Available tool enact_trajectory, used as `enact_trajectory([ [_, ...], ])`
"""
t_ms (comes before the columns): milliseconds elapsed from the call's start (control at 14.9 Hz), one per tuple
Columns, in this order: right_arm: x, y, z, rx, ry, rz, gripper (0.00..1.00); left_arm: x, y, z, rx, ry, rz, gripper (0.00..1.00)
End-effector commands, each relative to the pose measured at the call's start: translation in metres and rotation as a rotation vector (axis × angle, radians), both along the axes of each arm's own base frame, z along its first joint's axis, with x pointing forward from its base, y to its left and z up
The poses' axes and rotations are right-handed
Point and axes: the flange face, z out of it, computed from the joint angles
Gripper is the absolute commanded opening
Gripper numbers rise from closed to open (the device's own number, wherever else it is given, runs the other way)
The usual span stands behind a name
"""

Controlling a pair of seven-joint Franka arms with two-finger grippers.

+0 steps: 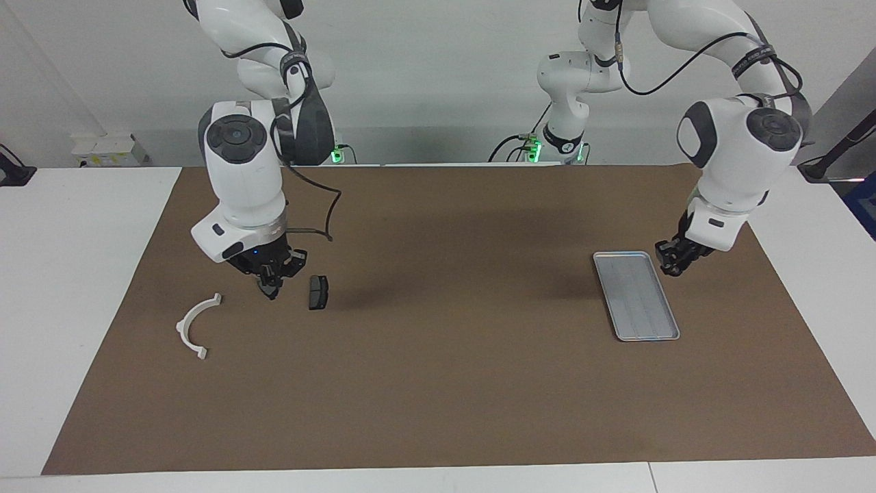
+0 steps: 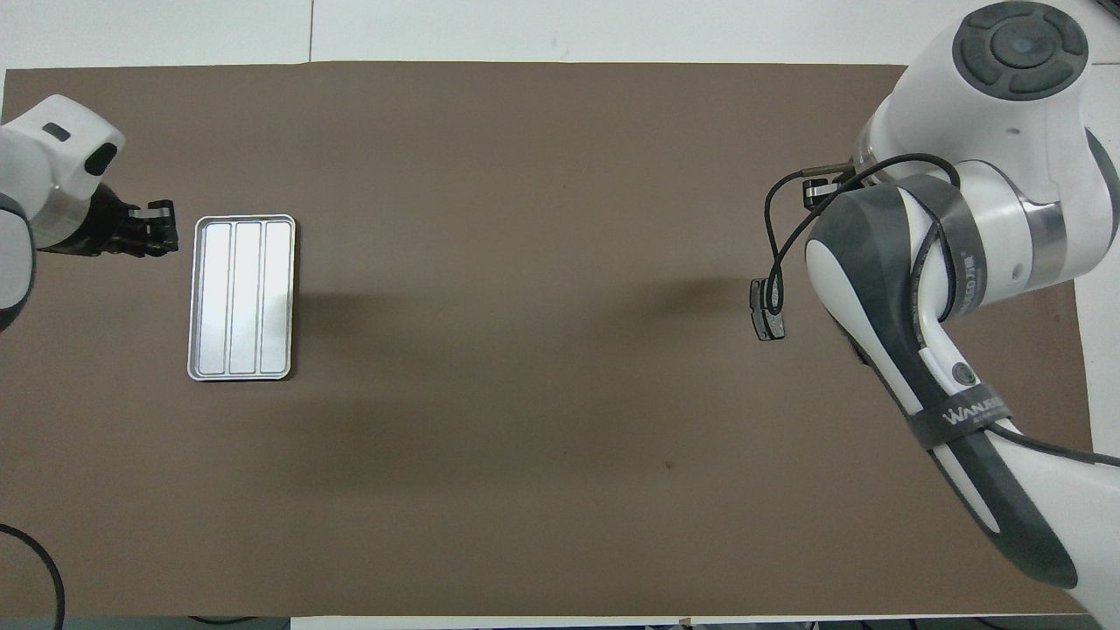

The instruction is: Pick bearing gear from pile to tray

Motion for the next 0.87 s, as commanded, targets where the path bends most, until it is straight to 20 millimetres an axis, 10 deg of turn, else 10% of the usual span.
enact_trajectory([
  [0, -0.006, -0.008, 0.004, -0.023, 0.006, 0.034, 0.00, -0.025, 0.031, -0.010, -0.030, 0.008, -0.052, 0.18],
  [268, -0.005, -0.007, 0.005, -0.020, 0.004, 0.035, 0.00, -0.053, 0.033, -0.052, -0.027, -0.036, -0.048, 0.18],
  [803, -0.005, -0.009, 0.006, 0.180, 0.024, -0.060, 0.00, -0.069, -0.031, -0.112, -0.038, -0.029, -0.029, 0.15],
])
